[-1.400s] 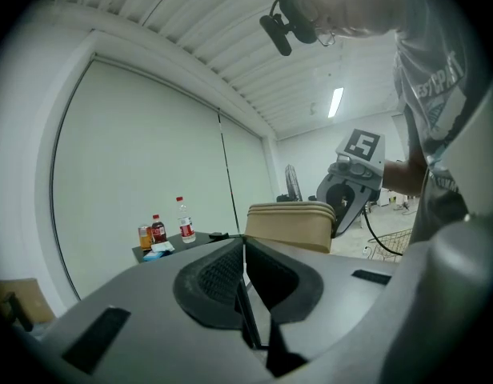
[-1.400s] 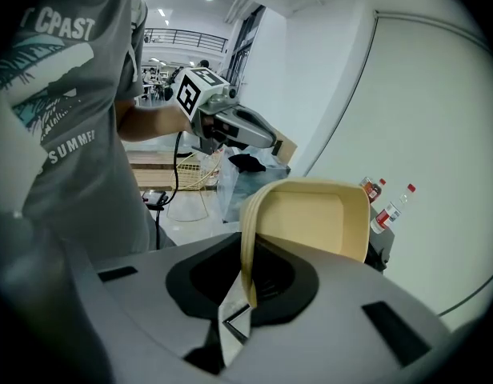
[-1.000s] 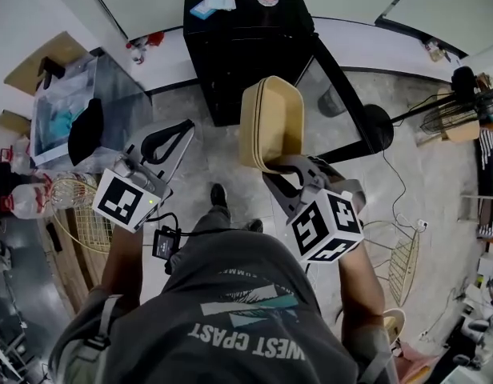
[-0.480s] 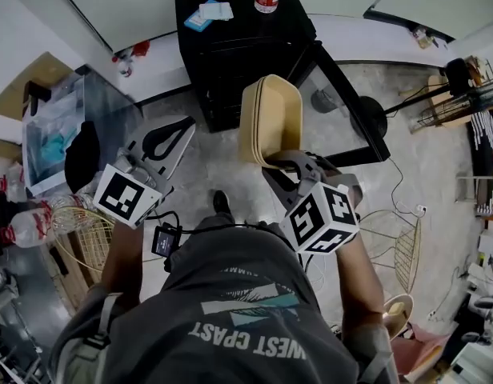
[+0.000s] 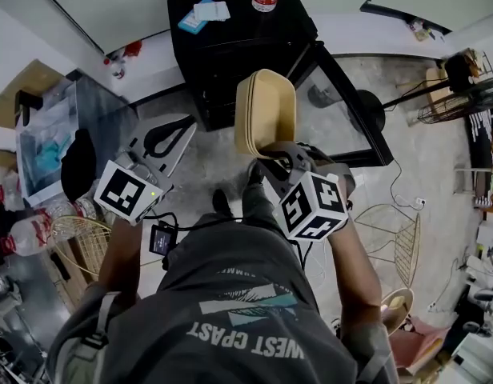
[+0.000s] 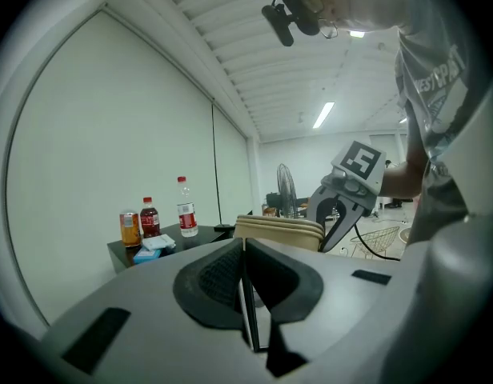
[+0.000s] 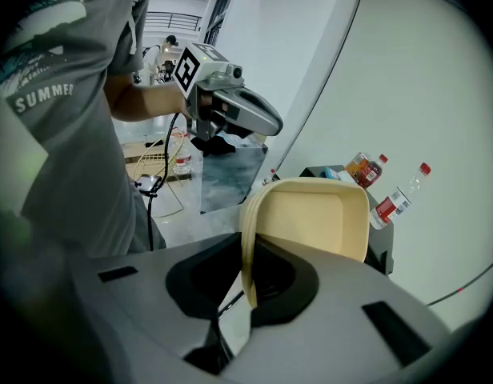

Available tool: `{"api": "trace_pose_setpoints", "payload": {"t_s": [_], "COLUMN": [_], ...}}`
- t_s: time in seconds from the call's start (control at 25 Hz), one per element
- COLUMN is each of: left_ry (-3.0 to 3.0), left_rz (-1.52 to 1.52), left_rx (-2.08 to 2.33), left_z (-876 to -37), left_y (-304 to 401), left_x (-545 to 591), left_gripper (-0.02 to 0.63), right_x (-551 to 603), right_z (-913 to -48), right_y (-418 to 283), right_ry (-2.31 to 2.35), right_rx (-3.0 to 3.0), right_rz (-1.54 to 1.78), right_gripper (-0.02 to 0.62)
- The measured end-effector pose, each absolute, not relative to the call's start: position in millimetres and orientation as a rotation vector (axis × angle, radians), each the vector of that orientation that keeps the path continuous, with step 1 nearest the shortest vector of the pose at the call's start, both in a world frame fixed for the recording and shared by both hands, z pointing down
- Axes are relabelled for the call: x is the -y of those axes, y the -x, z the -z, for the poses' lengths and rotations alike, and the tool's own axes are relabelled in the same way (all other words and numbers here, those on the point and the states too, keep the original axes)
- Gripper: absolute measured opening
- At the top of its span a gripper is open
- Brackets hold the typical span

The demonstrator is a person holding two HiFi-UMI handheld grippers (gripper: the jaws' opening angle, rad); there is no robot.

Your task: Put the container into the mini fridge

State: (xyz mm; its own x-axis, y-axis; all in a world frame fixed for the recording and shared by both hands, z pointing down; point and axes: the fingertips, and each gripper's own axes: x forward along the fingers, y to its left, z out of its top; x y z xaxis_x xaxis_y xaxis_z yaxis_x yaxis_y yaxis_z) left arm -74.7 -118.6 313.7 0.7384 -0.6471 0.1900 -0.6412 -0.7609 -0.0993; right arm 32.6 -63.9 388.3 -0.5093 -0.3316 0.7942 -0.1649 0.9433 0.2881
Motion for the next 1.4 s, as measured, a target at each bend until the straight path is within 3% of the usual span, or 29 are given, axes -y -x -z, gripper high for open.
{"api": "trace_pose_setpoints", "payload": {"t_s": [1.4], "left_ry": [2.955], "left_rz": [0.363], "left_rx": [-1.415], "left_z": [-407], "left_y": [127], "left_x": [194], "left_gripper": [0.025], "right_x": [208], "right_z": [-603], "right_y": [-17], "right_ry": [-0.194], "right_rx": [1.926], "right_rz": [0.308], "right_gripper": [0.046]}}
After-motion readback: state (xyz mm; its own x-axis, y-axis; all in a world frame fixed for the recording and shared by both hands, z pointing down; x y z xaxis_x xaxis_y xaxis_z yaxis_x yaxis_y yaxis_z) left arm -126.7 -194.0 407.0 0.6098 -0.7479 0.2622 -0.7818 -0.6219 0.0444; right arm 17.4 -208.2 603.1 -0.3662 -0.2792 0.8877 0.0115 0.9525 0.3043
